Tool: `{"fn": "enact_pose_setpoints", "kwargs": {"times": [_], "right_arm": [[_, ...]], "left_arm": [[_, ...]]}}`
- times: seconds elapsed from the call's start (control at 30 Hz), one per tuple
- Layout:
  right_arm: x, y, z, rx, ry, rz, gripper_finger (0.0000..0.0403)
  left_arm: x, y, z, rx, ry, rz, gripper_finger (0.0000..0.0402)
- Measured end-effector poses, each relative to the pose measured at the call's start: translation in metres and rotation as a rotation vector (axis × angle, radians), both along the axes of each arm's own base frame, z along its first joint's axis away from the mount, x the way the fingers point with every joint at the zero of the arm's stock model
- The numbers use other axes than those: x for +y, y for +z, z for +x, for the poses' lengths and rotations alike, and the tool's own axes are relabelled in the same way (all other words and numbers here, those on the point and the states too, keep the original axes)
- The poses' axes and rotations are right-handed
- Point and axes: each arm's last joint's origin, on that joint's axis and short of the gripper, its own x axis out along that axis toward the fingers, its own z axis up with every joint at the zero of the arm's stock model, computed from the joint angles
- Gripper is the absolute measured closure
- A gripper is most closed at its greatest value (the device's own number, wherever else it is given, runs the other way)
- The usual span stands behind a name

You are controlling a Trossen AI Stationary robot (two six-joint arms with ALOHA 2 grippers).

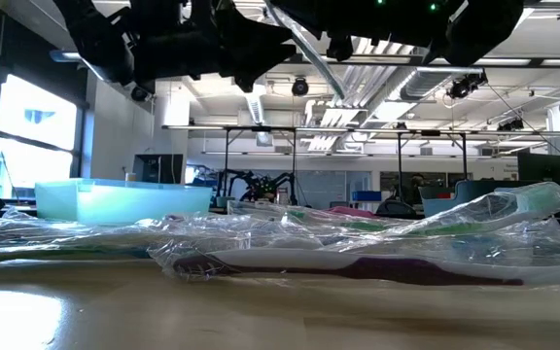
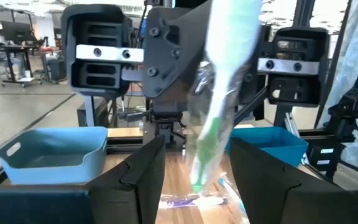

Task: Pick & Place Toothbrushes
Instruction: Put the green toothbrush to the green bin

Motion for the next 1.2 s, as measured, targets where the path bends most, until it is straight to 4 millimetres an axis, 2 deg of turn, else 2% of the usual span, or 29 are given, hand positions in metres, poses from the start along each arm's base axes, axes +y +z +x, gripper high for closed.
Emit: {"fn": "enact_pose_setpoints", "kwargs": {"times": [0.27, 0.73, 1.07, 1.2], "right_arm": [[0.0000, 0.0000, 0.0000, 0.000, -0.001, 0.000, 0.0399], [-0.0002, 0.0000, 0.0000, 0.000, -0.005, 0.002, 0.0399], [-0.0002, -0.0001, 0.0000, 0.001, -0.005, 0.001, 0.0399], [-0.0001, -0.0001, 0.0000, 0.001, -0.005, 0.001, 0.0399]], "left_arm": [[-0.0098, 0.0041, 0.0034, -0.018, -0.017, 0.044, 0.0226], [-0.0074, 0.0030, 0.0039, -0.009, 0.043, 0.029, 0.0232], [-0.0075, 0.0030, 0.0038, -0.008, 0.042, 0.029, 0.0327], [-0.0075, 0.0030, 0.0038, -0.008, 0.042, 0.029, 0.0353]]}}
